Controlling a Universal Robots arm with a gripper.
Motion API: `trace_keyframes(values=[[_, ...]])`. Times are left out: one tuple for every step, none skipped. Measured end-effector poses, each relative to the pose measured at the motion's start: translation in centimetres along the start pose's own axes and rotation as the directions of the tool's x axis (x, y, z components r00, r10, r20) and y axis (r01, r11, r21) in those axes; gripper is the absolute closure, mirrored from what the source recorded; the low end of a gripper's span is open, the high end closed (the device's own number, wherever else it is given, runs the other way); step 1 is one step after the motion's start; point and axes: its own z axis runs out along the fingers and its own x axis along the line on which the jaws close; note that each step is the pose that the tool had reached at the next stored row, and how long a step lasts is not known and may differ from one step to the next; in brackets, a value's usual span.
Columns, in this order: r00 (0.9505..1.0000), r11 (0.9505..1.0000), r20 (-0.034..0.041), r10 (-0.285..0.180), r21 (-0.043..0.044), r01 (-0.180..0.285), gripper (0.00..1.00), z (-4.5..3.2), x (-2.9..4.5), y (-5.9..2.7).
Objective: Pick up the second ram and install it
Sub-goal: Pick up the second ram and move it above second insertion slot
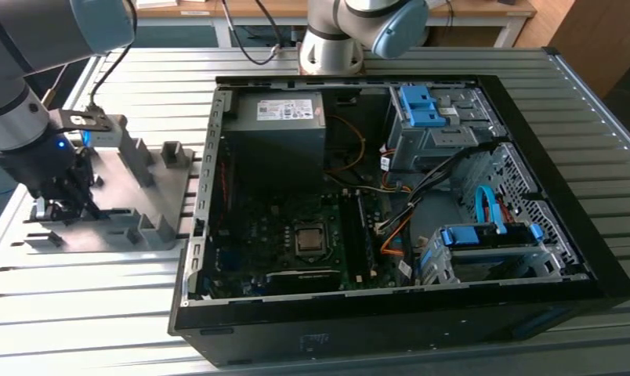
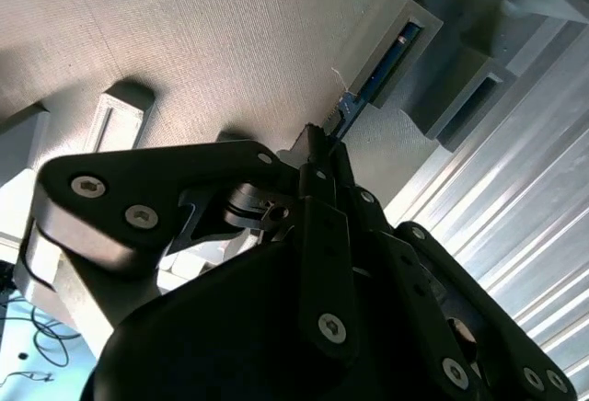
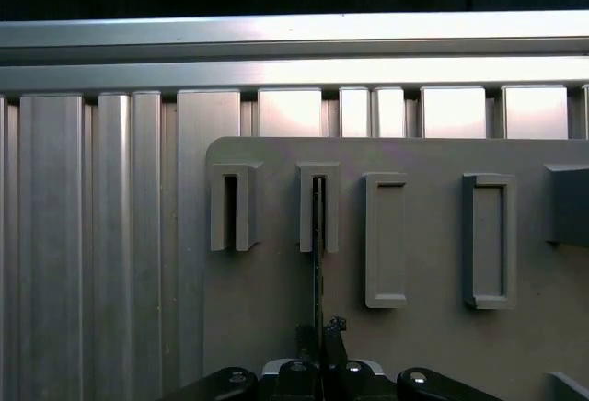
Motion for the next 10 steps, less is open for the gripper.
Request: trace_keyframes(values=[[1.0000,1.0000,0.0000,0.000,0.0000,0.000,0.86,0.00,0.00,0.00],[1.0000,1.0000,0.0000,0.000,-0.0001,0.000,0.86,0.00,0.00,0.00],[1.0000,1.0000,0.0000,0.000,0.0000,0.000,0.86,0.00,0.00,0.00],[1.0000,1.0000,0.0000,0.000,0.0000,0.000,0.86,0.00,0.00,0.00],[1.0000,1.0000,0.0000,0.000,-0.0001,0.000,0.86,0.00,0.00,0.00],[1.0000,1.0000,0.0002,0.000,0.0001,0.000,0.86,-0.01,0.00,0.00],[1.0000,1.0000,0.0018,0.000,0.0001,0.000,0.86,-0.07,0.00,0.00],[1.0000,1.0000,0.0028,0.000,0.0002,0.000,0.86,-0.23,0.00,0.00],[1.0000,1.0000,0.0035,0.000,0.0002,0.000,0.86,-0.44,0.00,0.00],[1.0000,1.0000,0.0043,0.000,0.0001,0.000,0.86,-0.72,0.00,0.00]])
